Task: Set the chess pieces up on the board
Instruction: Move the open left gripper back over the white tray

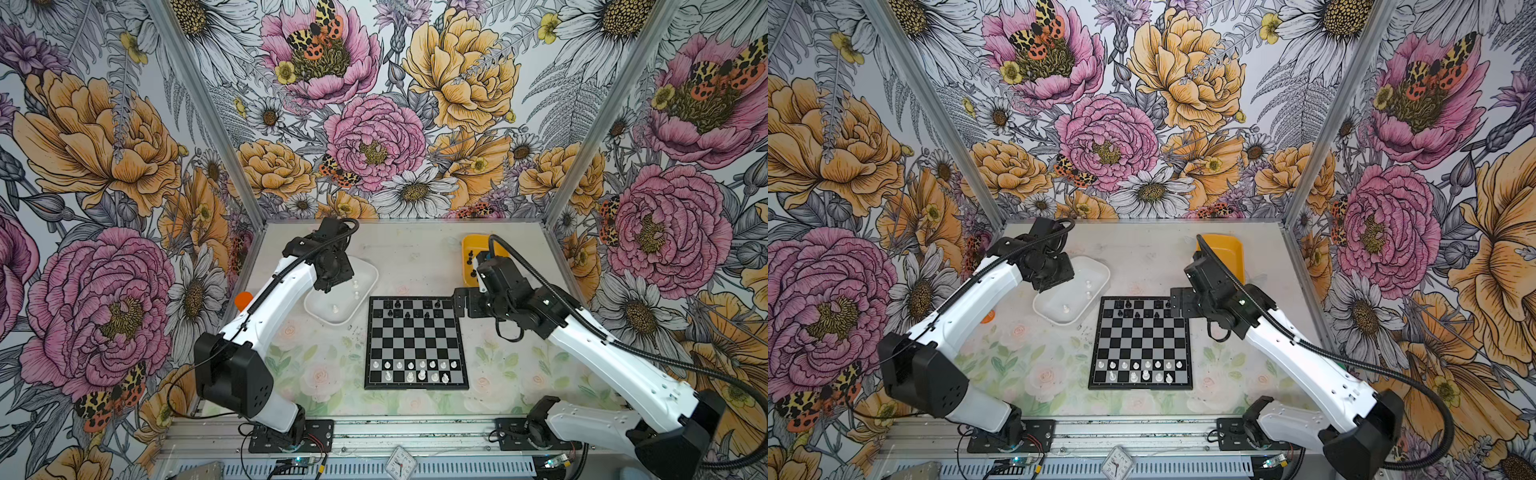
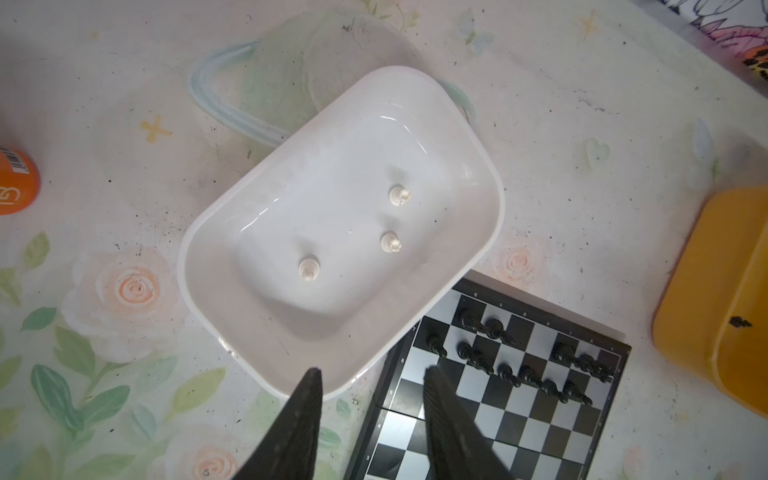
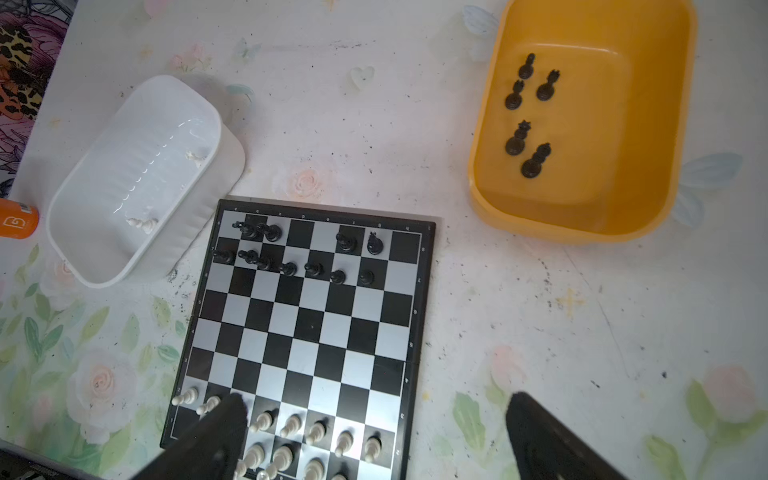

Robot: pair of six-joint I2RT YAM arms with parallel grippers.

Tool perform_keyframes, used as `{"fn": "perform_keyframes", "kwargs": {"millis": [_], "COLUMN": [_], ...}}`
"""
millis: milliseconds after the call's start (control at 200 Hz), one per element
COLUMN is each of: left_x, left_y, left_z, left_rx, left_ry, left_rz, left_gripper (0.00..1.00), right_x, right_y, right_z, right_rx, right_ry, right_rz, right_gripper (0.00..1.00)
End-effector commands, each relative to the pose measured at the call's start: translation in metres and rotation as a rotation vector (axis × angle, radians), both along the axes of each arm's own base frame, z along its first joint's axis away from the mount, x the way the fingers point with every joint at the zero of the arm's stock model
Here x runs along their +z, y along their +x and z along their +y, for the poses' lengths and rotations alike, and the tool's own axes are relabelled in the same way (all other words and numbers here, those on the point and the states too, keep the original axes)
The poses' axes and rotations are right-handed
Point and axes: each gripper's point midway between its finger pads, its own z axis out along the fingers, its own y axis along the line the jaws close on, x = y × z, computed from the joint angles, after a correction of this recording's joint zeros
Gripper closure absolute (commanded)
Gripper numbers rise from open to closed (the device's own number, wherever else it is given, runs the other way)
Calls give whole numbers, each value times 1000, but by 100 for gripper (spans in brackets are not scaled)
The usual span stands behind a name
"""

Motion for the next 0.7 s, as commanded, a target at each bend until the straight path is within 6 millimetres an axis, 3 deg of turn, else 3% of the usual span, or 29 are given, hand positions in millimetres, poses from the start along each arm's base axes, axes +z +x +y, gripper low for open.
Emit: {"fn": "perform_keyframes", "kwargs": {"millis": [0, 230, 245, 280, 695], "left_x": [-11, -26, -39, -45, -91], "left_y": [30, 69, 71, 75, 88], "left_z": [-4, -13, -14, -14, -33], "left_rx": [-79, -123, -126, -130, -178], "left_ry": [-31, -36, -30, -24, -7], "left_rz": [-1, 8, 37, 44, 129], "left_gripper": [58, 59, 59, 59, 59], "right_x": [19, 24, 25, 25, 14], "right_y": [34, 68, 70, 73, 92], "right_z": [34, 60, 61, 63, 62], "right_rx": [51, 69, 69, 75, 65], "right_ry": [55, 49, 49, 48, 45], "right_rz": [-76, -83, -84, -85, -50], "right_gripper": [0, 0, 0, 0, 0]}}
